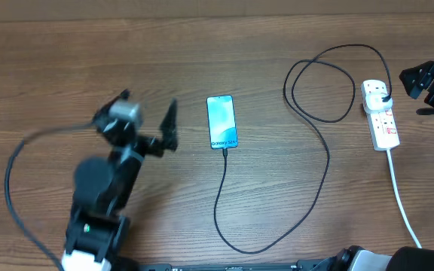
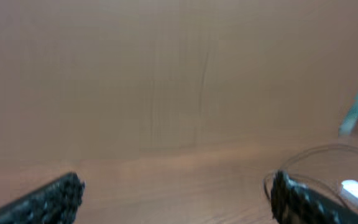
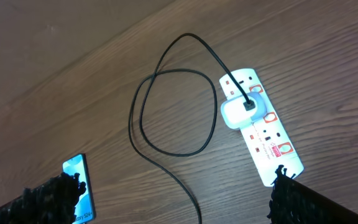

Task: Plug charger to phone and switch on socket

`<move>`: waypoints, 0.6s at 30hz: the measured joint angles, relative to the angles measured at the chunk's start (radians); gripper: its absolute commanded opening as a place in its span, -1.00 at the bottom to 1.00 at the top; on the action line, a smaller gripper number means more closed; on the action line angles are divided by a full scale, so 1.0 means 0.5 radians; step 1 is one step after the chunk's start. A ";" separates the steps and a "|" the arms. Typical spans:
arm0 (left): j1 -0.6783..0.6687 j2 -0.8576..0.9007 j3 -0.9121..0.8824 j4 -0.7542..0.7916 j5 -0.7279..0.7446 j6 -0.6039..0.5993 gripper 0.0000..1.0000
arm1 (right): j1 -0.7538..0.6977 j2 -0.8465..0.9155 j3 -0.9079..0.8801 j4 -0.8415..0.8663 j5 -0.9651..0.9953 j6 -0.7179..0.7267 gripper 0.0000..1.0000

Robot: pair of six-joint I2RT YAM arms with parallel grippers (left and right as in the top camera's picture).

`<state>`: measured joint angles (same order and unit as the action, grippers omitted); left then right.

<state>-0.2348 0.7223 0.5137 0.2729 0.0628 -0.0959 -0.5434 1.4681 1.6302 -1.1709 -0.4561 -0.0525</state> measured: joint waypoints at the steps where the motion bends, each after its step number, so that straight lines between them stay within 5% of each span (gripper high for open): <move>1: 0.043 -0.085 -0.111 0.098 0.042 0.014 1.00 | 0.000 0.000 0.000 -0.001 0.001 -0.001 1.00; 18: 0.304 -1.086 -0.969 0.238 0.185 0.201 1.00 | 0.000 0.000 0.000 0.000 -0.001 -0.001 1.00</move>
<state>-0.0826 0.1795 0.0292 0.3920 0.1551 0.0048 -0.5434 1.4681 1.6302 -1.1709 -0.4564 -0.0528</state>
